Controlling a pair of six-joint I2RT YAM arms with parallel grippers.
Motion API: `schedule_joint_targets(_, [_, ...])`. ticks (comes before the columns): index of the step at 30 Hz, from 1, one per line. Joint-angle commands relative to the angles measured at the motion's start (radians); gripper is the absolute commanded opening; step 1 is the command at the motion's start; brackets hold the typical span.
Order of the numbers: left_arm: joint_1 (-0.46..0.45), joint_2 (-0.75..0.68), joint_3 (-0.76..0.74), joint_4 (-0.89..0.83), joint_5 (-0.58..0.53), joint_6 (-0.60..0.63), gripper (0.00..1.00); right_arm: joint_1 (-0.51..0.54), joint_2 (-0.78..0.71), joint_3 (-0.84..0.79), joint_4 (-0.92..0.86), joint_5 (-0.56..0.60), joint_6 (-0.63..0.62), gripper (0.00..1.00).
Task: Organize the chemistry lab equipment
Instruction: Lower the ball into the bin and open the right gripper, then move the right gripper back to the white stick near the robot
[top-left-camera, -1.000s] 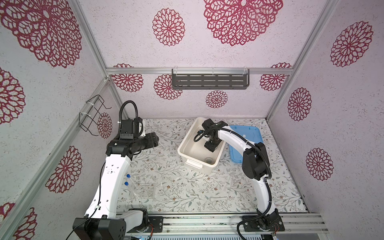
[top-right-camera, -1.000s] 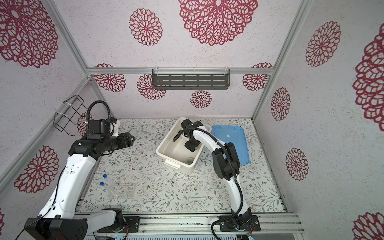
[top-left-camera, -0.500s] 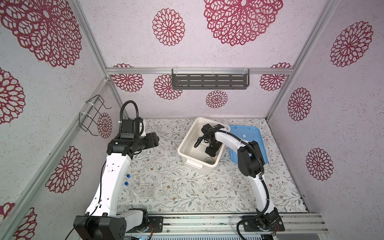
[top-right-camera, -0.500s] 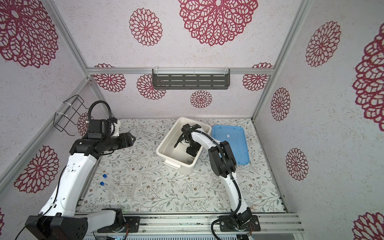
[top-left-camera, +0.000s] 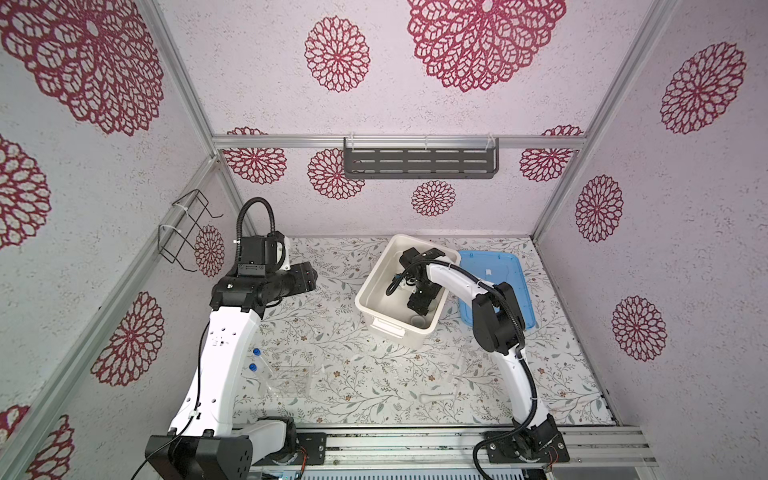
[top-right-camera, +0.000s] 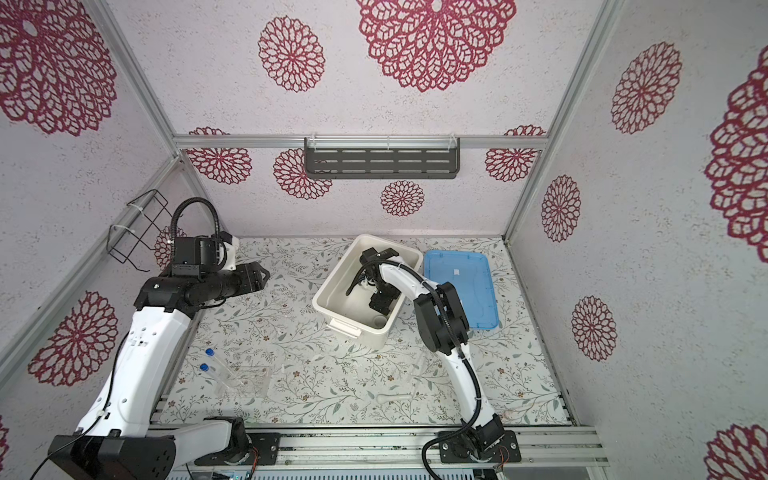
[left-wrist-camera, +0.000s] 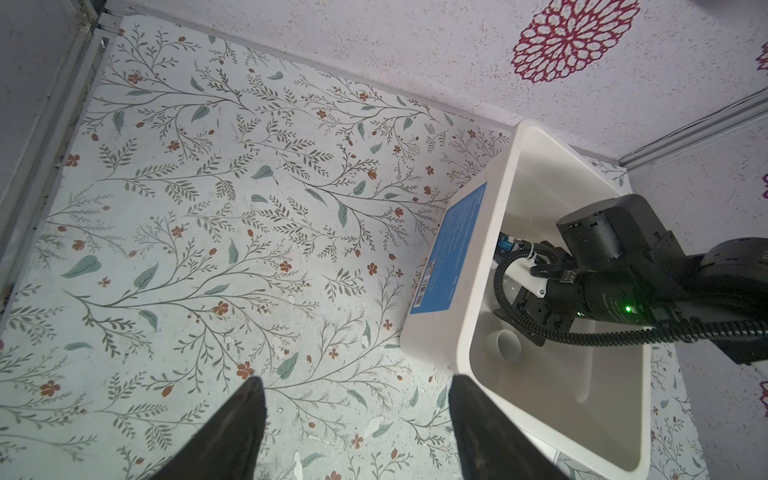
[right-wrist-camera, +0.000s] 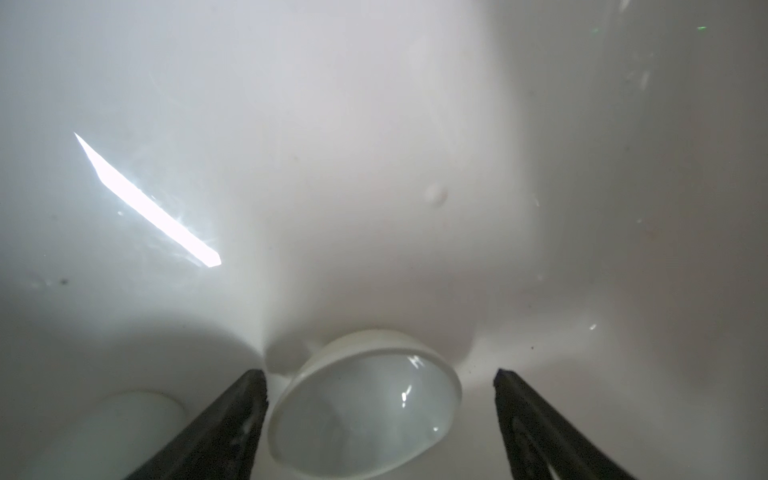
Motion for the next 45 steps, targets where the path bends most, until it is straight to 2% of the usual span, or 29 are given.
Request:
schedule_joint_targets(1, [0.007, -0.031, 0.02, -0.005, -0.001, -0.004, 0.73, 0.005, -0.107, 0.046, -0.03, 0.022, 0.04, 0.94])
schedule_joint_targets(6, [0.007, -0.063, 0.012, 0.0, 0.005, -0.012, 0.73, 0.006, -0.172, 0.049, -0.041, 0.031, 0.066, 0.95])
schedule_joint_targets(10, [0.007, -0.113, -0.04, 0.032, -0.002, -0.035, 0.74, 0.008, -0.179, 0.114, -0.057, -0.056, 0.09, 0.95])
schedule_joint_targets(14, [0.008, -0.166, -0.081, 0.049, 0.017, -0.076, 0.74, 0.006, -0.184, 0.122, -0.061, -0.063, 0.099, 0.95])
schedule_joint_targets(21, [0.007, -0.261, -0.089, -0.045, -0.006, -0.075, 0.74, 0.006, -0.173, 0.115, -0.081, -0.055, 0.149, 0.94])
schedule_joint_targets(25, [0.008, -0.289, -0.046, -0.103, -0.03, -0.054, 0.75, 0.008, -0.281, 0.162, -0.089, -0.164, 0.245, 0.94])
schedule_joint_targets(28, [0.008, -0.295, -0.022, -0.101, -0.037, -0.053, 0.76, 0.008, -0.439, 0.155, -0.077, -0.227, 0.344, 0.94])
schedule_joint_targets(30, [0.008, -0.285, -0.004, -0.08, -0.046, -0.051, 0.77, 0.008, -0.563, 0.091, -0.05, -0.274, 0.379, 0.94])
schedule_joint_targets(33, [0.008, -0.272, 0.035, -0.044, -0.093, -0.048, 0.79, 0.001, -0.8, -0.127, 0.088, -0.315, 0.404, 0.99])
schedule_joint_targets(35, [0.008, -0.308, 0.017, 0.039, -0.131, -0.055, 0.81, -0.004, -0.999, -0.353, 0.244, -0.292, 0.409, 0.99])
schedule_joint_targets(37, [0.008, -0.353, -0.013, 0.127, -0.159, -0.062, 0.9, -0.006, -1.193, -0.574, 0.394, -0.283, 0.386, 0.99])
schedule_joint_targets(39, [0.008, -0.374, -0.031, 0.198, -0.166, -0.041, 0.95, -0.006, -1.362, -0.769, 0.511, -0.29, 0.341, 0.99])
schedule_joint_targets(41, [0.008, -0.369, -0.041, 0.235, -0.168, -0.008, 0.98, -0.006, -1.496, -0.929, 0.566, -0.365, 0.268, 0.99])
schedule_joint_targets(44, [0.007, -0.327, -0.037, 0.236, -0.2, 0.006, 0.98, -0.004, -1.63, -1.103, 0.523, -0.599, 0.112, 0.96])
schedule_joint_targets(45, [0.007, -0.307, -0.032, 0.233, -0.205, 0.003, 0.98, -0.003, -1.655, -1.15, 0.515, -0.654, 0.106, 0.94])
